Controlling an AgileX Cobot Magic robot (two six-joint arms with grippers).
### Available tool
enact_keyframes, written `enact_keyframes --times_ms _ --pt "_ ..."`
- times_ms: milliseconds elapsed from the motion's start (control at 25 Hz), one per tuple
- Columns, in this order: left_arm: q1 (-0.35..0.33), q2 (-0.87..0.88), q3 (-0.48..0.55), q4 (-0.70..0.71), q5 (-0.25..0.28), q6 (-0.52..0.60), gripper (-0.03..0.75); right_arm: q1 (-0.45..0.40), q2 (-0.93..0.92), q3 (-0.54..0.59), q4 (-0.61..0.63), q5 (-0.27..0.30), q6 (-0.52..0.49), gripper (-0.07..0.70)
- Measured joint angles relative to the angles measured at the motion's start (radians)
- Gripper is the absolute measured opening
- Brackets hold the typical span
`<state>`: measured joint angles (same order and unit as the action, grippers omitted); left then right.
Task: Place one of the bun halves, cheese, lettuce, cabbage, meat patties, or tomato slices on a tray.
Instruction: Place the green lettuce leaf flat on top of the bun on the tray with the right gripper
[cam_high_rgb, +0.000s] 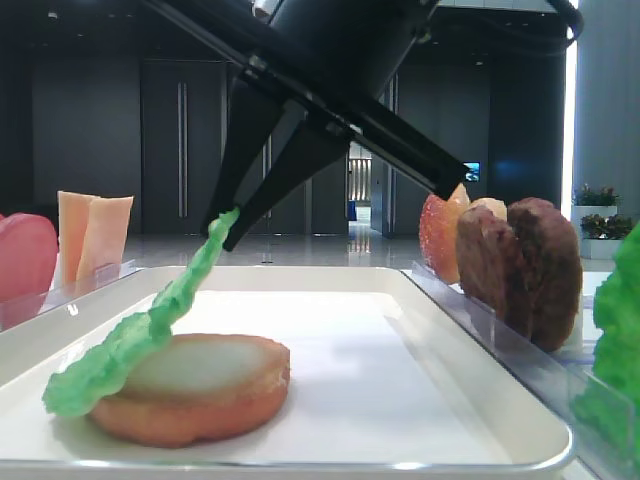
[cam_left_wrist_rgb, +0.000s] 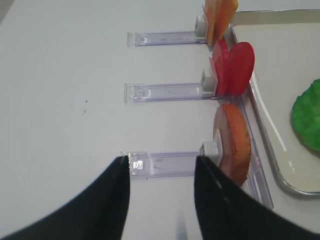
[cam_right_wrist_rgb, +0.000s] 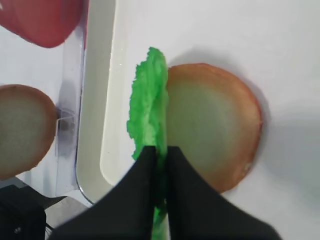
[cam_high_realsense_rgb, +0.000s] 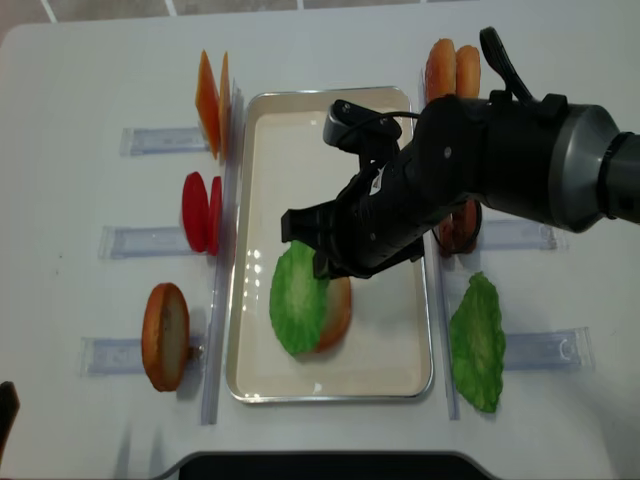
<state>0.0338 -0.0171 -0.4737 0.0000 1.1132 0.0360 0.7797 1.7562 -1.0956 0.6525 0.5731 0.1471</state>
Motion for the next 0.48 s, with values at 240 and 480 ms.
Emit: enact_keyframes --times_ms 240,480 --pt "0.000 0.000 0.000 0.000 0.000 0.000 0.327 0.000 0.003 0.000 -0.006 0.000 0.001 0.027" --pt "0.000 0.000 0.000 0.000 0.000 0.000 0.327 0.000 0.010 0.000 -0.032 -0.001 0.000 0.027"
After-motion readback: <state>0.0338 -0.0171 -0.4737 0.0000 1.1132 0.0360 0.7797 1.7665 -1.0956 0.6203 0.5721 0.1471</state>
